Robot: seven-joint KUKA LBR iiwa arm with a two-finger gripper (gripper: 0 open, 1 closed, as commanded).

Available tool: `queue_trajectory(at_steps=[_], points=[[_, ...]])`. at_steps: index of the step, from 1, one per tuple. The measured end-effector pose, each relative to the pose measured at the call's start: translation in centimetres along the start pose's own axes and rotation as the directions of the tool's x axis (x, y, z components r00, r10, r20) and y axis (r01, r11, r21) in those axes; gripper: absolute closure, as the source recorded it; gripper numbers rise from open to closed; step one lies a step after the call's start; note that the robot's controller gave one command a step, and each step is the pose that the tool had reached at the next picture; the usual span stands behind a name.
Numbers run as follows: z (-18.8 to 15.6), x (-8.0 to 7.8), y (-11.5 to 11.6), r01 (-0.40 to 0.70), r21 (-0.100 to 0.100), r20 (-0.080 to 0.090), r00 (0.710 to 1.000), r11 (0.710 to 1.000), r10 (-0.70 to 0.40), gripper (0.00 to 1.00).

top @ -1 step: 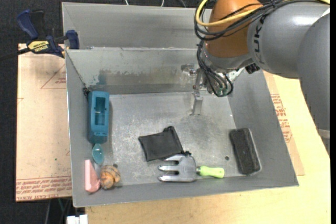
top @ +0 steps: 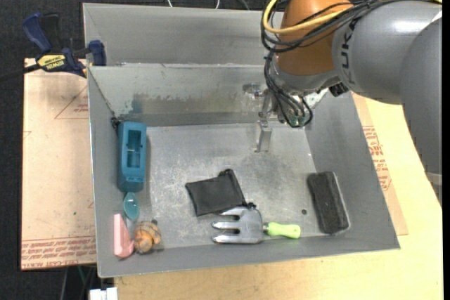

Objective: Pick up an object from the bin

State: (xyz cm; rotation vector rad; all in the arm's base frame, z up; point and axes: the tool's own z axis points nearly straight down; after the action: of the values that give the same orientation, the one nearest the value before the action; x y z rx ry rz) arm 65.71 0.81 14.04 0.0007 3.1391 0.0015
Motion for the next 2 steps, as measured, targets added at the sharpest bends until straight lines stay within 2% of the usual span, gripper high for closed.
queue_trajectory(at_steps=[1, 2], points=[[5.51, 5.85, 3.33, -0.005, -0.002, -0.006, 1.0, 1.0, 0.005, 0.0], [5.76, 6.02, 3.55, 0.001, -0.001, 0.0, 1.0, 1.0, -0.001, 0.0]])
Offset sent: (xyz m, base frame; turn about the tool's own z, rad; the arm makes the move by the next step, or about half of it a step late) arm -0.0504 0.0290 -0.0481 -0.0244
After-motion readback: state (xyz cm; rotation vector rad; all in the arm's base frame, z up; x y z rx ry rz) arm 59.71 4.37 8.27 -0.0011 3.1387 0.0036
